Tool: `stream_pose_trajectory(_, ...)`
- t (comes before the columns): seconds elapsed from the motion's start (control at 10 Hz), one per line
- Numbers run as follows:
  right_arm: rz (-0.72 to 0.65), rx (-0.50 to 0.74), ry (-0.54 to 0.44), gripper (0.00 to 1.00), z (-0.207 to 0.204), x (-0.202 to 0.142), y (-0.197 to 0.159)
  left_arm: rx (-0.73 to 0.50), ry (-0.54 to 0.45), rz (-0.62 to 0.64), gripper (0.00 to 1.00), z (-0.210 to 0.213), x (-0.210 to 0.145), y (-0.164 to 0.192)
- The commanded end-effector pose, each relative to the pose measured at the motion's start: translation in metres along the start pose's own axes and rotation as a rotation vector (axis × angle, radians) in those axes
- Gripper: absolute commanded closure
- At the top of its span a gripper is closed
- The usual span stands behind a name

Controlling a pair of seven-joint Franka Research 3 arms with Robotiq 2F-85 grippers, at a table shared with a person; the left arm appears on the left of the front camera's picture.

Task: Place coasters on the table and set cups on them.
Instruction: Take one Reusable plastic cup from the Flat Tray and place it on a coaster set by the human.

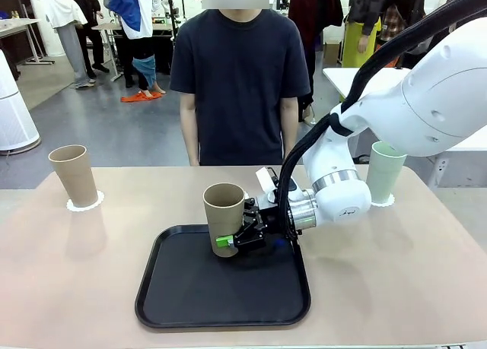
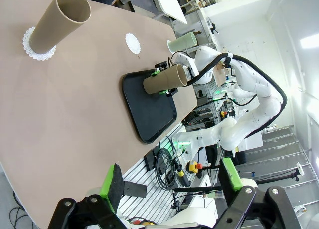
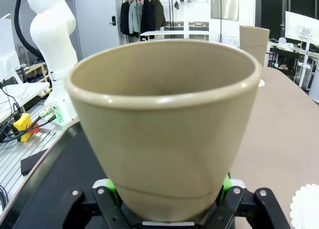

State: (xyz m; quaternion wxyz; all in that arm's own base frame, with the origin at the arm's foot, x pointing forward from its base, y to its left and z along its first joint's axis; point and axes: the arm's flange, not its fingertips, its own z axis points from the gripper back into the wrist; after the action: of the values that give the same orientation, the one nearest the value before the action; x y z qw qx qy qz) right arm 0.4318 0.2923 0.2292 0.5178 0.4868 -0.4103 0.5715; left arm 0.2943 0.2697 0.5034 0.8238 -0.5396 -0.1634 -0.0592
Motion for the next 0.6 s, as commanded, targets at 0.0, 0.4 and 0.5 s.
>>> stream_pose_trajectory(0.0, -0.012, -0.080, -0.021, 0.78, 0.002, 0.052, 0.011, -0.010, -0.010, 0.008, 0.00, 0.002, 0.000, -0.003)
stream_pose_trajectory(0.4, 0.123, -0.176, -0.010, 0.78, 0.020, 0.206, 0.033, -0.010, -0.010, 0.008, 0.00, 0.002, 0.000, -0.003)
stream_pose_trajectory(0.5, 0.113, -0.193, 0.004, 0.78, 0.022, 0.223, 0.033, -0.010, -0.010, 0.008, 0.00, 0.002, 0.000, -0.003)
